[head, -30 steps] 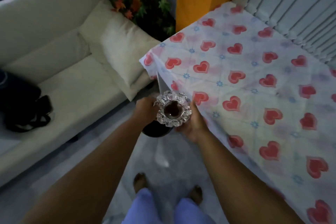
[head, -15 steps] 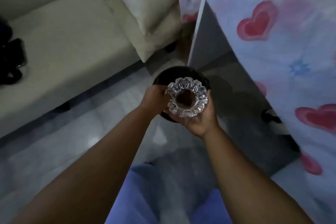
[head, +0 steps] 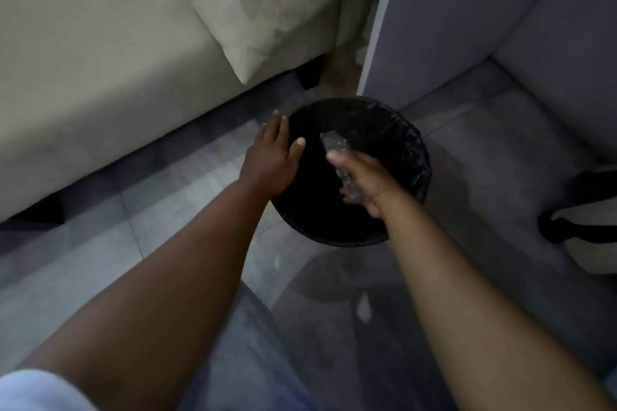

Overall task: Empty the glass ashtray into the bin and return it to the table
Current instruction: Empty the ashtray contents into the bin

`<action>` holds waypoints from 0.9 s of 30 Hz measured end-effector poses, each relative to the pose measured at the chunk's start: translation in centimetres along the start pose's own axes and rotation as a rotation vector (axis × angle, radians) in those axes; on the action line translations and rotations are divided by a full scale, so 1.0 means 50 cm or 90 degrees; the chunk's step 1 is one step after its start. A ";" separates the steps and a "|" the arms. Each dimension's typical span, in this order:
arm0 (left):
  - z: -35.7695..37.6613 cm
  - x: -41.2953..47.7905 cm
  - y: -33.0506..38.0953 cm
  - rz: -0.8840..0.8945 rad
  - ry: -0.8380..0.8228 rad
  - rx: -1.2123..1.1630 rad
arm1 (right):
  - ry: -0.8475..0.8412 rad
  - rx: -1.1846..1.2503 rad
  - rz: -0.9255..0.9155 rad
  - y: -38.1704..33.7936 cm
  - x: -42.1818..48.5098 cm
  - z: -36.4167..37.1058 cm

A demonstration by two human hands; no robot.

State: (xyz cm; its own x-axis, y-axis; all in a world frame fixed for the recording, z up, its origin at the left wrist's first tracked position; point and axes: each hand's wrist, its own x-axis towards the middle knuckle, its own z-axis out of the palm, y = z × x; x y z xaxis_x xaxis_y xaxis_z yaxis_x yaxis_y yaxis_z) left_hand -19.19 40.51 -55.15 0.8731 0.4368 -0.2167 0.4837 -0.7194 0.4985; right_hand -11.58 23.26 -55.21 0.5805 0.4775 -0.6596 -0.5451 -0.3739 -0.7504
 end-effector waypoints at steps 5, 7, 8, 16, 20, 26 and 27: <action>0.008 -0.009 -0.013 0.053 0.029 0.008 | 0.146 -0.683 -0.170 0.023 0.018 0.015; 0.010 -0.015 -0.018 0.061 0.050 0.033 | 0.145 -0.806 -0.227 0.024 0.025 0.026; 0.013 -0.018 -0.017 0.066 0.060 0.045 | 0.147 -0.830 -0.257 0.023 0.031 0.032; 0.037 -0.020 -0.010 0.060 0.086 0.031 | 0.065 -0.826 -0.380 0.027 0.052 0.042; 0.034 -0.021 -0.008 0.063 0.090 0.053 | -0.016 -0.833 -0.419 0.035 0.048 0.033; 0.039 -0.015 -0.003 0.060 0.099 0.081 | 0.005 -0.802 -0.414 0.043 0.040 0.028; 0.040 -0.014 -0.003 0.060 0.100 0.082 | -0.010 -0.815 -0.423 0.044 0.039 0.023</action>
State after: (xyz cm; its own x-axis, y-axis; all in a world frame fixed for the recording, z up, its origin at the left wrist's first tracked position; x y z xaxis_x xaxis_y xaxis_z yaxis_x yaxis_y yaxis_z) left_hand -19.76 39.25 -56.75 0.8990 0.4366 -0.0354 0.4137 -0.8197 0.3961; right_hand -12.36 24.28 -58.09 0.4958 0.8484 -0.1854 0.7294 -0.5226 -0.4413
